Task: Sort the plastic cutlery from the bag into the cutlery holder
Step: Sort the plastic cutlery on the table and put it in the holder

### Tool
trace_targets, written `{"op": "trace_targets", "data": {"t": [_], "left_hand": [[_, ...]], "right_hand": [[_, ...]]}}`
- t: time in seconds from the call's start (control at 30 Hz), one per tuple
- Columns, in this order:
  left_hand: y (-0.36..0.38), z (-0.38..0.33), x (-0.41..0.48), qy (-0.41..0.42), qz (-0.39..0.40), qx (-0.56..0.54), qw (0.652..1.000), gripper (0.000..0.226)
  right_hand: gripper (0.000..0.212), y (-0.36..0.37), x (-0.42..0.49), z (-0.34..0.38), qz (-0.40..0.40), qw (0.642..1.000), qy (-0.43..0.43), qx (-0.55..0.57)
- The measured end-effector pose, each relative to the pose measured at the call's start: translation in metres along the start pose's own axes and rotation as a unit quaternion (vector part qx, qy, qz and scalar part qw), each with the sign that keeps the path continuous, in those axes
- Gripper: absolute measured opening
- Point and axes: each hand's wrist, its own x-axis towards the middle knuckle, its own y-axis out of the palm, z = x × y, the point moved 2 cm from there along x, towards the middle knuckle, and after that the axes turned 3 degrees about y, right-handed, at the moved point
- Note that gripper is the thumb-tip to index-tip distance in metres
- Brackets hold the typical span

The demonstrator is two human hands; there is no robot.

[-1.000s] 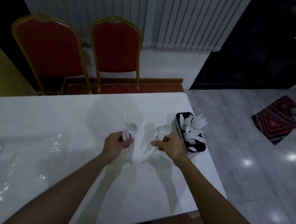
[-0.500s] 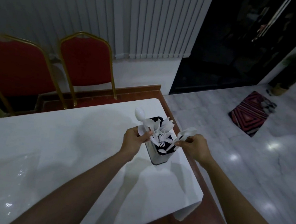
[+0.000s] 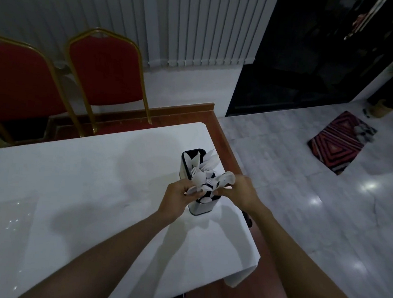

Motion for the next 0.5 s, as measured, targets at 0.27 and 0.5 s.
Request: {"op": "trace_targets", "data": {"t": [0.27, 0.5], "left_hand": [[0.006, -0.004, 0.003, 0.027, 0.001, 0.078, 0.997, 0.043], [0.01, -0.009, 0.006, 0.026, 0.022, 0.112, 0.993, 0.043]], "right_hand": [[0.02, 0.005, 0.004, -0.013, 0.022, 0.998, -0.017, -0.063], [0.013, 0.006, 0.004, -0.015, 0.015, 0.997, -0.022, -0.074]]}}
